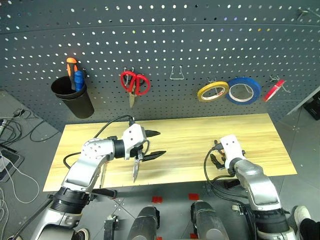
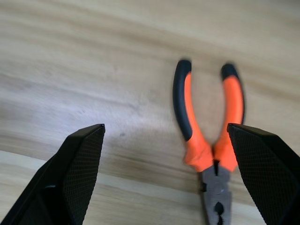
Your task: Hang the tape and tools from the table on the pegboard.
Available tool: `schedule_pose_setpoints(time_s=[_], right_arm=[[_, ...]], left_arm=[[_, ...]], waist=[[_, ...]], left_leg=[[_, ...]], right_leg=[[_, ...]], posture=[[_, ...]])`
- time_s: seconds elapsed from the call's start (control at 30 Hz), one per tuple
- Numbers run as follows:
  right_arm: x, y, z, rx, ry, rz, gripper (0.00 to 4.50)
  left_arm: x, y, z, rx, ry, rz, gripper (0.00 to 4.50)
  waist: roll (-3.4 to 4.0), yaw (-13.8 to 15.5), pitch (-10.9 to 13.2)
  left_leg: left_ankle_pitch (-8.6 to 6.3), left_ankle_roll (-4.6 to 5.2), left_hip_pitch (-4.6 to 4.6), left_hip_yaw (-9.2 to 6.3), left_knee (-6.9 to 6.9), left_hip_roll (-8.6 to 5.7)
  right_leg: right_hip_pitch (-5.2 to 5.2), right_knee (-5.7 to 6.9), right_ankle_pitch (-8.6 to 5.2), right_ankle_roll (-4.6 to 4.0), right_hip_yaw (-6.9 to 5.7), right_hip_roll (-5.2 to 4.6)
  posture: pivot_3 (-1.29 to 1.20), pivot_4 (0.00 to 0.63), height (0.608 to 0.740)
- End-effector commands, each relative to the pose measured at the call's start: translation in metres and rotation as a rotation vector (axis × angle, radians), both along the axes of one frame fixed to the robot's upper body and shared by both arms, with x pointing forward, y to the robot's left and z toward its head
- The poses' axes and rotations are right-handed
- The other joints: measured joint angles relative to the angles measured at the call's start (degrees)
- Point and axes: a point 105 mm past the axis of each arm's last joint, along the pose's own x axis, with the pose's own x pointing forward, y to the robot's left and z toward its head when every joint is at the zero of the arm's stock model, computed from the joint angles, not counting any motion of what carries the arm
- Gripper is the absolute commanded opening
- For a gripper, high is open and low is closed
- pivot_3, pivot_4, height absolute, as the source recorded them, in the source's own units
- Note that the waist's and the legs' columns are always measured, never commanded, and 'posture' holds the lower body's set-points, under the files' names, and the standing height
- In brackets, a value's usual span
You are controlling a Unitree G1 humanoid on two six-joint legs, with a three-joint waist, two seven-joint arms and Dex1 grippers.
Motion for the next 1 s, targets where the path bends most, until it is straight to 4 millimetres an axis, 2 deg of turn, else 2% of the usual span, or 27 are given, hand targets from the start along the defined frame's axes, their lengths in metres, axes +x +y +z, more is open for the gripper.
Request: schedule_pose_setpoints(time_s=[0.03,0.2,0.33,0.6,0.8,1.0], right_arm=[[0.006,-0.014,-0.006,-0.018,0.027,-0.037,4.46],[0.016,-0.022,-0.01,-0.056,0.031,-0.03,4.46],[0.024,-0.023,-0.004,-0.055,0.007,-0.023,4.46],[0.026,-0.032,0.014,-0.078,-0.032,0.017,4.46],[0.03,-0.046,0.002,-0.096,0.013,-0.011,4.46],[0.039,-0.048,-0.006,-0.04,0.08,0.015,4.46]], left_arm=[[-0.002,-0.006,0.005,0.011,-0.042,-0.039,3.75],[-0.003,-0.004,0.003,0.017,-0.043,-0.035,3.75],[-0.004,-0.004,0.002,0.014,-0.043,-0.028,3.75],[-0.007,-0.004,0.0,0.009,-0.04,-0.02,3.75],[-0.008,-0.006,-0.001,0.006,-0.035,-0.028,3.75],[-0.008,-0.007,0.0,0.008,-0.036,-0.034,3.75]], waist=[[0.0,0.0,0.0],[-0.02,-0.1,0.0],[-0.03,-0.1,0.0],[-0.02,-0.1,0.0],[-0.03,-0.1,0.0],[-0.13,-0.2,-0.2]], left_leg=[[0.0,0.0,0.0,0.0,0.0,0.01],[0.01,0.01,0.03,0.04,0.0,0.02],[0.01,0.02,0.02,0.05,0.01,0.02],[0.02,0.03,0.0,0.05,0.01,0.03],[0.02,0.03,0.01,0.07,0.01,0.02],[0.03,0.04,0.05,0.12,0.04,0.02]], right_leg=[[0.0,0.0,0.0,0.0,-0.01,0.01],[0.0,0.03,0.0,0.0,0.01,0.03],[0.0,0.04,0.0,0.0,0.01,0.02],[-0.01,0.04,0.0,0.0,0.01,0.02],[-0.01,0.05,0.0,0.0,0.01,0.02],[0.05,0.05,0.01,0.0,0.03,0.02]], posture=[[-0.08,0.219,0.74],[-0.06,0.213,0.74],[-0.06,0.213,0.74],[-0.05,0.212,0.74],[-0.06,0.212,0.74],[-0.06,0.208,0.74]])
